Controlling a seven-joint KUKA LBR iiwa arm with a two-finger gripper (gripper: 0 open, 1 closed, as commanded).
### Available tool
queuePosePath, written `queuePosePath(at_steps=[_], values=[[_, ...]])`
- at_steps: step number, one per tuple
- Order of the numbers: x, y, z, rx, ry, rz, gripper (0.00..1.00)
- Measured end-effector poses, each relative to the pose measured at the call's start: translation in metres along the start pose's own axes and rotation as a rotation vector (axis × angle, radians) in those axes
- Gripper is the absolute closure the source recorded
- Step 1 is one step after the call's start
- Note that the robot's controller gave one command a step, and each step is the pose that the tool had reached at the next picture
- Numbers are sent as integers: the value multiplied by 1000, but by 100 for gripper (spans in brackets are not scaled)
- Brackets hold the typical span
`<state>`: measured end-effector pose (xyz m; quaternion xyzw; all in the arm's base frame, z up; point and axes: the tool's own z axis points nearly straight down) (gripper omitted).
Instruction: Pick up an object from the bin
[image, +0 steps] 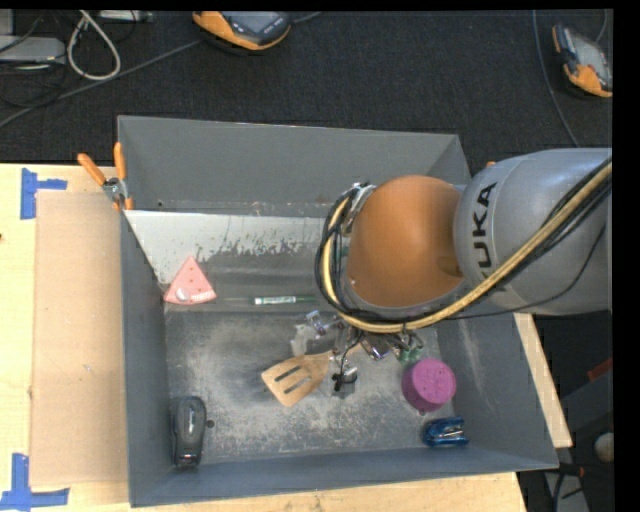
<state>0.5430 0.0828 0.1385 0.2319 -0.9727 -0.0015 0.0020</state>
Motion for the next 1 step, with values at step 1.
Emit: queuePosePath(at_steps=[1], values=[[0,0,0,0,0,0,100]])
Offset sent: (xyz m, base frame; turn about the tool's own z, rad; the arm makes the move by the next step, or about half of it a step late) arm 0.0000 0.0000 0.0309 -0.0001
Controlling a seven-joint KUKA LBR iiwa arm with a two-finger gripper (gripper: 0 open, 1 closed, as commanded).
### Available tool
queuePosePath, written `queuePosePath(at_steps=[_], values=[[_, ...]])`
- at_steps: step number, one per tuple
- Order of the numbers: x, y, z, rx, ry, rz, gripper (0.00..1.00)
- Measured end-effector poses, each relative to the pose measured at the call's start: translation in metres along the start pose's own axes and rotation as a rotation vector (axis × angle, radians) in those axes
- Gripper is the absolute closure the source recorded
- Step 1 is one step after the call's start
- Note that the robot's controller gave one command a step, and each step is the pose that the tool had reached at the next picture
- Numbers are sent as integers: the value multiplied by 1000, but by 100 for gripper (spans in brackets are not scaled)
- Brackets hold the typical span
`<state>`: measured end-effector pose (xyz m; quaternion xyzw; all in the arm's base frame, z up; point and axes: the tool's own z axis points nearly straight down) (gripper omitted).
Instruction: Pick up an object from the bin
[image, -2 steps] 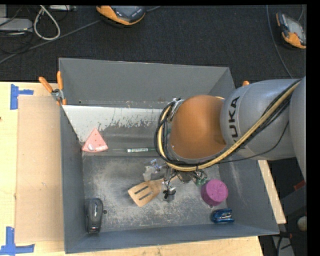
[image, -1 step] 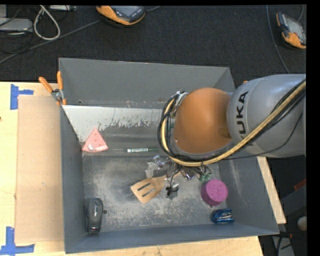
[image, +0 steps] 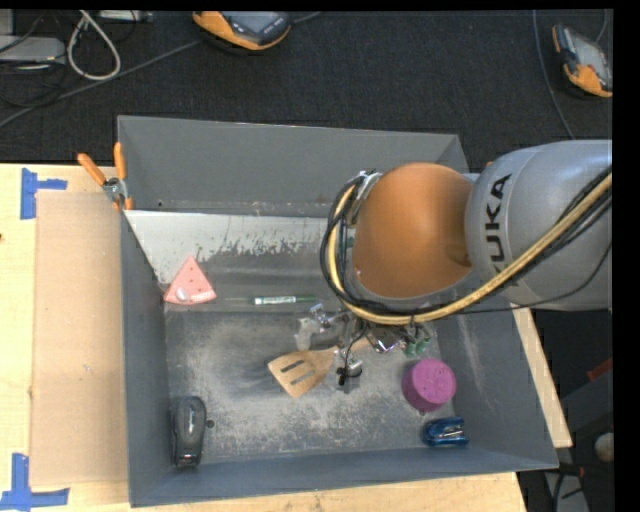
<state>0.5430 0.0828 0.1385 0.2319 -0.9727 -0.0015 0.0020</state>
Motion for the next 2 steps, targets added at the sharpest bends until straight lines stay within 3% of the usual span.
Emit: queuePosePath(at_steps=[2], values=[[1,0,-10,-3,4,4,100]])
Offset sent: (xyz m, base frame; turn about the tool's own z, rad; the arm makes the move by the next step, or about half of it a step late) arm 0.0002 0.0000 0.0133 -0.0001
